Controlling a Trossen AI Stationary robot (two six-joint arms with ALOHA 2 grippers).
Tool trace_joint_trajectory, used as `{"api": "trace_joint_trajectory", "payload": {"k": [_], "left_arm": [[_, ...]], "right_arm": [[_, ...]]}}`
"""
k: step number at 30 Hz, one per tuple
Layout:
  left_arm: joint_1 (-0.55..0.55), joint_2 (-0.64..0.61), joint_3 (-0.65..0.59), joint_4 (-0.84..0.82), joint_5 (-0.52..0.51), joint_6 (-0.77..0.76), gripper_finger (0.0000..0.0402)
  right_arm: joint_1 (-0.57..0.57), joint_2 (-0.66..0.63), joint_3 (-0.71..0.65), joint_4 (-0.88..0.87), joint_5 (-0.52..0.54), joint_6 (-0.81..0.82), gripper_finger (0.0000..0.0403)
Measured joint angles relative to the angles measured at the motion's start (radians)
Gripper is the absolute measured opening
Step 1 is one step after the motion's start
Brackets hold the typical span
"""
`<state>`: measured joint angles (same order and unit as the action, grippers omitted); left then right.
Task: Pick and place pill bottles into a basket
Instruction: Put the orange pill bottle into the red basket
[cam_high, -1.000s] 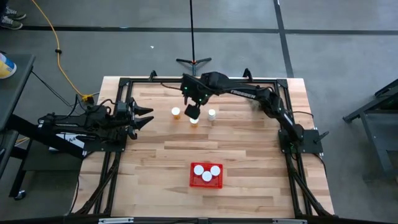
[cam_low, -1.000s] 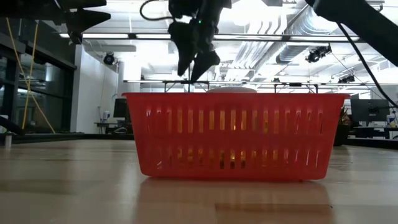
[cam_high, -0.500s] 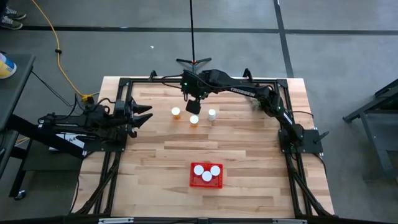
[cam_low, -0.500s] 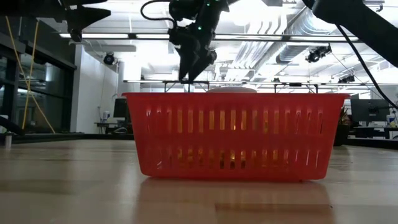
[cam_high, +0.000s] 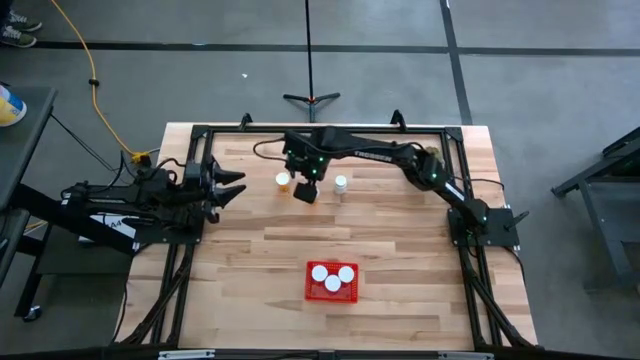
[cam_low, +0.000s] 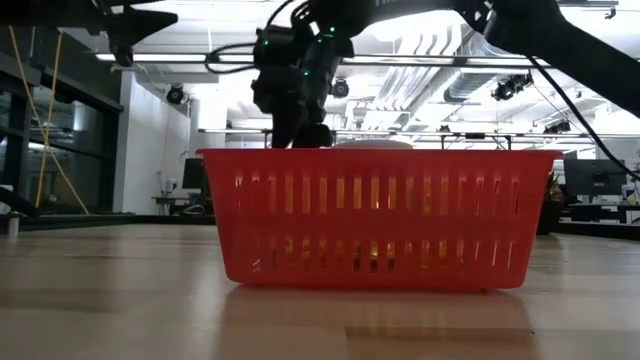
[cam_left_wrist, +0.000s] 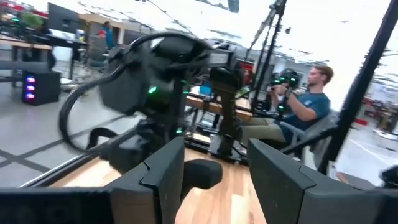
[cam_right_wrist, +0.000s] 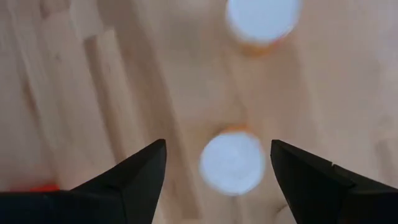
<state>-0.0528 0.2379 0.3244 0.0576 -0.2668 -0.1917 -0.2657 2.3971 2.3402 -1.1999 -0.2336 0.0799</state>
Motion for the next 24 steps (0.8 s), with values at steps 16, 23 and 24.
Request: {"api": "trace_joint_trajectory", "payload": {"k": [16, 23, 24], "left_arm": [[0.0, 0.0, 0.0, 0.004, 0.129, -0.009, 0.0211], [0.0, 0.0, 0.0, 0.004, 0.147, -0.009, 0.0211], [0.0, 0.0, 0.0, 0.004, 0.158, -0.009, 0.0211]], "right_arm": [[0.007, 0.012, 0.0, -0.004, -0.025, -0.036, 0.0279], [0.004, 0.012, 0.0, -0.011, 0.033, 0.037, 0.0279], [0.004, 0.012, 0.0, -0.011, 0.033, 0.057, 0.0279]]}}
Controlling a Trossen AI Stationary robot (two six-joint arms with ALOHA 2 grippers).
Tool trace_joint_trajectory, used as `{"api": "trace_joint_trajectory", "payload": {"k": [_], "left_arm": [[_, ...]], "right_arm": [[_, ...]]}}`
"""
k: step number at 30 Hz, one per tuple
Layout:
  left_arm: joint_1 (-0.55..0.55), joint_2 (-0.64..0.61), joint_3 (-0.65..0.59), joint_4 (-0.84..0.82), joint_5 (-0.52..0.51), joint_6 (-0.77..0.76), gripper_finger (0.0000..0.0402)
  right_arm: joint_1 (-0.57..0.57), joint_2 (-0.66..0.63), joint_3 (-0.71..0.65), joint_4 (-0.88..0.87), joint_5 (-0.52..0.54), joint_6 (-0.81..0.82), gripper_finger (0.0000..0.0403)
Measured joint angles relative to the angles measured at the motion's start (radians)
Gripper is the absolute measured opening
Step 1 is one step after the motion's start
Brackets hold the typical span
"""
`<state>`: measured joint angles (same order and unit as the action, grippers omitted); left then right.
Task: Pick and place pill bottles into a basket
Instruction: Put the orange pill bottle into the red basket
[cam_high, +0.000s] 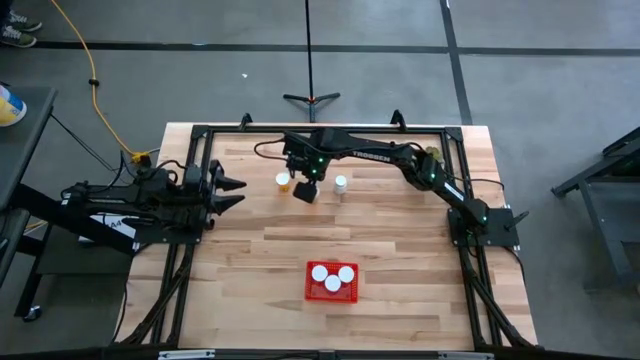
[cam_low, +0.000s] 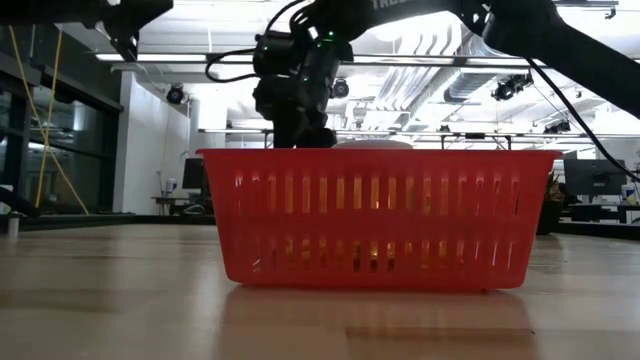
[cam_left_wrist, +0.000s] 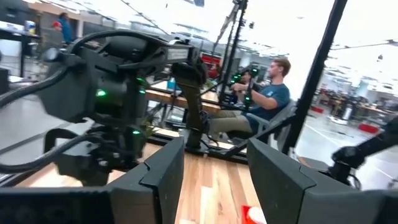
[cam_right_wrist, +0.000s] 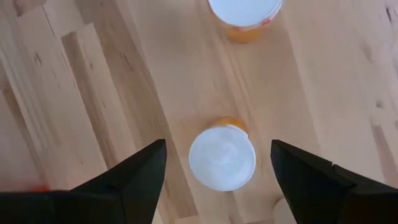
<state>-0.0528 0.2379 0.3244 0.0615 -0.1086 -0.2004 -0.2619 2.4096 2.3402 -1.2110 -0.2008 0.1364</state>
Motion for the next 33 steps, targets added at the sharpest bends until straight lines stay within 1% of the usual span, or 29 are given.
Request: {"api": "trace_joint_trajectory", "payload": {"k": [3, 4, 6, 8, 11, 14, 17, 22, 27, 33], "left_arm": [[0.0, 0.0, 0.0, 0.0, 0.029, 0.0, 0.0211], [0.0, 0.0, 0.0, 0.0, 0.038, 0.0, 0.0211], [0.0, 0.0, 0.0, 0.0, 0.052, -0.002, 0.0211], [0.0, 0.0, 0.0, 0.0, 0.056, -0.013, 0.0211], [0.0, 0.0, 0.0, 0.0, 0.056, -0.014, 0.0211], [0.0, 0.0, 0.0, 0.0, 0.056, -0.014, 0.0211], [0.0, 0.0, 0.0, -0.001, 0.056, -0.014, 0.0211], [0.0, 0.0, 0.0, -0.004, 0.072, -0.015, 0.0211], [0.0, 0.0, 0.0, -0.004, 0.095, -0.015, 0.0211], [0.0, 0.0, 0.0, -0.004, 0.096, -0.015, 0.0211]], "right_arm": [[0.0, 0.0, 0.0, -0.016, -0.008, 0.062, 0.028], [0.0, 0.0, 0.0, -0.033, -0.019, 0.071, 0.0282], [0.006, 0.0, 0.0, -0.068, -0.006, 0.078, 0.0289], [0.014, 0.0, 0.0, -0.094, 0.046, 0.085, 0.03], [0.025, 0.0, 0.0, -0.124, 0.085, 0.098, 0.0325], [0.032, 0.0, 0.0, -0.126, 0.099, 0.098, 0.0351], [0.036, 0.0, 0.0, -0.123, 0.118, 0.095, 0.0365], [0.037, 0.019, 0.002, -0.106, 0.1, 0.119, 0.0367], [0.041, 0.079, 0.0, -0.094, 0.09, 0.122, 0.0367], [0.045, 0.087, 0.0, -0.062, 0.094, 0.119, 0.0367]]}}
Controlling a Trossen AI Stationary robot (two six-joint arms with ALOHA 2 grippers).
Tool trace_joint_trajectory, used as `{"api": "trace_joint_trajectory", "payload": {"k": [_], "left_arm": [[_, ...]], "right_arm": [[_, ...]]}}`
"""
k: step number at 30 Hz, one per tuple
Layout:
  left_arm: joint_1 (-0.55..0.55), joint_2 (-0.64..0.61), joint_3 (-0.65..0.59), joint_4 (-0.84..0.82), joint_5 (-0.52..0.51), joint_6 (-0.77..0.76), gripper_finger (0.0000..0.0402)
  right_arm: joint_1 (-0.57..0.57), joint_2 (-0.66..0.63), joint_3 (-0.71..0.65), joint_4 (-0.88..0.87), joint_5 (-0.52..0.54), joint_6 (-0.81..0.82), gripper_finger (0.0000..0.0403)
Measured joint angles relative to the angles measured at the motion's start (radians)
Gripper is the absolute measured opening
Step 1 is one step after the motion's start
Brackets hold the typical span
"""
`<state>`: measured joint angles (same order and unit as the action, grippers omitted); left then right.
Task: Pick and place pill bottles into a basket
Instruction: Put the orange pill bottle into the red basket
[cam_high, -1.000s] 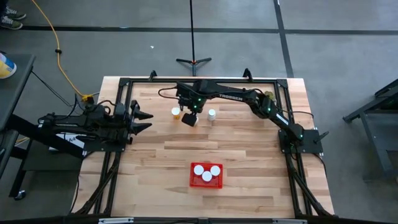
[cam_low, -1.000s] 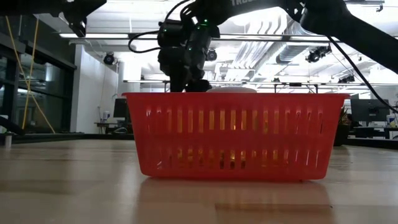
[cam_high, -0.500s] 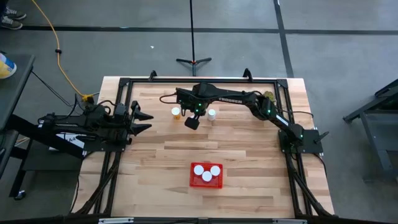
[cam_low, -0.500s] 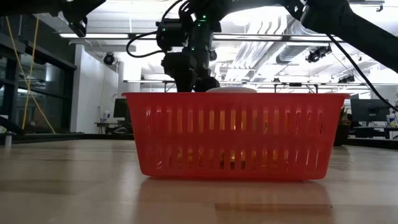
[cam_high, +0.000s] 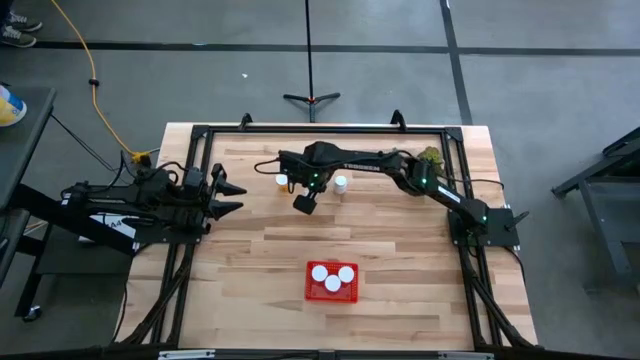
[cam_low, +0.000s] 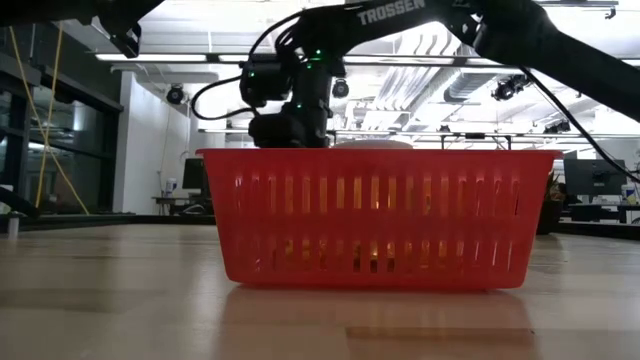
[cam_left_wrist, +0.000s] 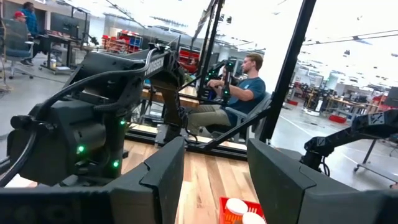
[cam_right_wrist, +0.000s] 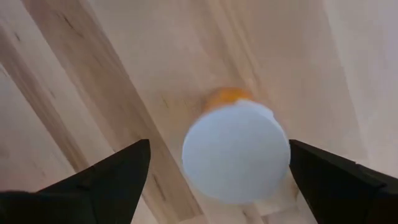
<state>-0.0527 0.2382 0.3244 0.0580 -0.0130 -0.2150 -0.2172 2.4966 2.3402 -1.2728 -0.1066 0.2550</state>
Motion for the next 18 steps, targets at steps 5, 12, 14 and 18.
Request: {"api": "trace_joint_trajectory", "payload": {"k": [5, 12, 14, 18], "left_arm": [[0.0, 0.0, 0.0, 0.0, 0.0, 0.0, 0.0211], [0.0, 0.0, 0.0, 0.0, 0.0, 0.0, 0.0211], [0.0, 0.0, 0.0, 0.0, 0.0, 0.0, 0.0211], [0.0, 0.0, 0.0, 0.0, -0.001, 0.0, 0.0211]], "right_arm": [[-0.005, 0.003, 0.0, 0.043, -0.005, 0.007, 0.0363], [-0.006, 0.007, 0.0, 0.046, -0.004, 0.007, 0.0347], [-0.006, 0.007, 0.0, 0.053, -0.004, 0.007, 0.0336], [-0.006, 0.007, 0.0, 0.062, -0.014, 0.007, 0.031]]}}
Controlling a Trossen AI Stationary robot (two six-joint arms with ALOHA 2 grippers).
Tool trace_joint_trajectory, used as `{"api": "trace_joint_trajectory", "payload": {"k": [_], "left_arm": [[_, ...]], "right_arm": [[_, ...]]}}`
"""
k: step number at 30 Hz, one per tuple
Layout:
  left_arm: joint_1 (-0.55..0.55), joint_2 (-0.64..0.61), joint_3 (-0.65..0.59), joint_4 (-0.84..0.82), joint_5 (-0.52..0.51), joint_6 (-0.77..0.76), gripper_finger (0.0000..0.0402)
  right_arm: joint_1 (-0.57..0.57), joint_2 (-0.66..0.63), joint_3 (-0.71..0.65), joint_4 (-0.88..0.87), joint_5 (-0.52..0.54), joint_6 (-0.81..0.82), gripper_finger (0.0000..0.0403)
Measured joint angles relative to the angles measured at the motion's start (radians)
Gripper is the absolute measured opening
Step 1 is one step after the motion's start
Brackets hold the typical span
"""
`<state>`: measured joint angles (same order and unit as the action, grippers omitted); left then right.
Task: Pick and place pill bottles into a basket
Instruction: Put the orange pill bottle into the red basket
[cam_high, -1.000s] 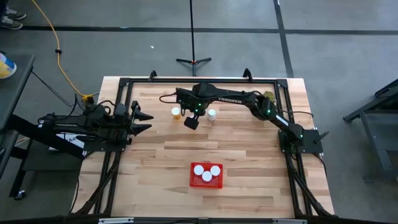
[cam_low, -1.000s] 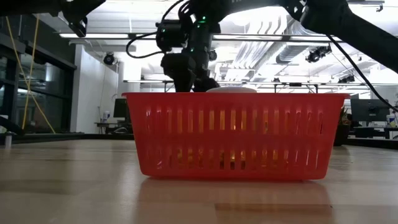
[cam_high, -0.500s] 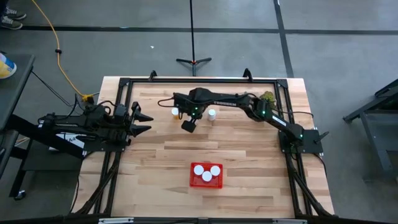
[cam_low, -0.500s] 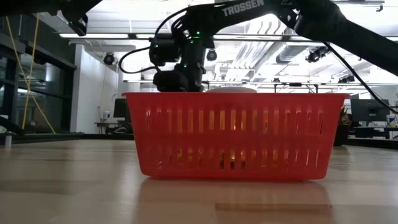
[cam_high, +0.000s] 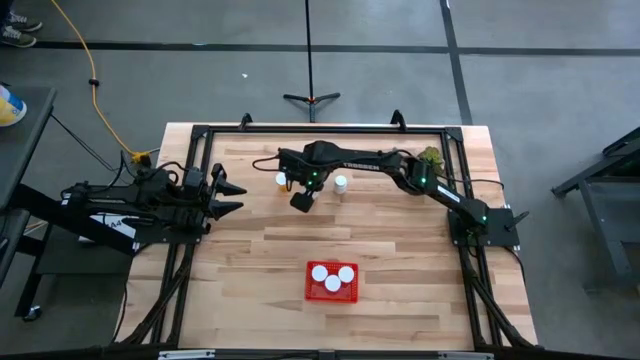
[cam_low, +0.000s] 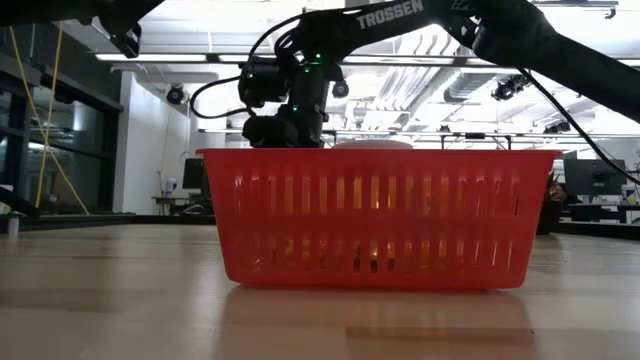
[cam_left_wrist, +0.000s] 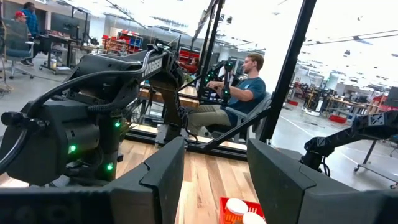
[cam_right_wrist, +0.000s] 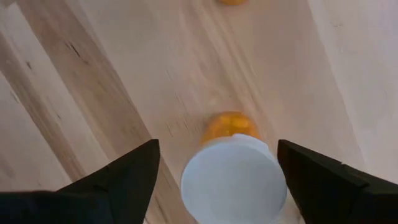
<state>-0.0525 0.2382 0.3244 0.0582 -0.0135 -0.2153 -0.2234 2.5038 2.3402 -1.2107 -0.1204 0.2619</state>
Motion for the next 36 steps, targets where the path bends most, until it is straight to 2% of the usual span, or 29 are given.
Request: {"api": "trace_joint_trajectory", "payload": {"k": [16, 20, 26, 32, 36], "left_arm": [[0.0, 0.0, 0.0, 0.0, 0.0, -0.004, 0.0211], [0.0, 0.0, 0.0, 0.0, 0.0, -0.004, 0.0211], [0.0, 0.0, 0.0, 0.0, 0.0, -0.004, 0.0211], [0.0, 0.0, 0.0, 0.0, 0.0, -0.004, 0.0211], [0.0, 0.0, 0.0, 0.0, 0.0, -0.004, 0.0211]], "right_arm": [[0.002, -0.001, 0.0, -0.029, -0.035, 0.0, 0.0201], [0.008, 0.0, 0.0, -0.058, -0.054, 0.003, 0.0198], [0.022, 0.003, 0.0, -0.065, -0.035, 0.003, 0.022], [0.034, 0.003, 0.0, -0.072, -0.043, 0.011, 0.019], [0.042, 0.004, 0.0, -0.075, -0.046, 0.019, 0.0189]]}}
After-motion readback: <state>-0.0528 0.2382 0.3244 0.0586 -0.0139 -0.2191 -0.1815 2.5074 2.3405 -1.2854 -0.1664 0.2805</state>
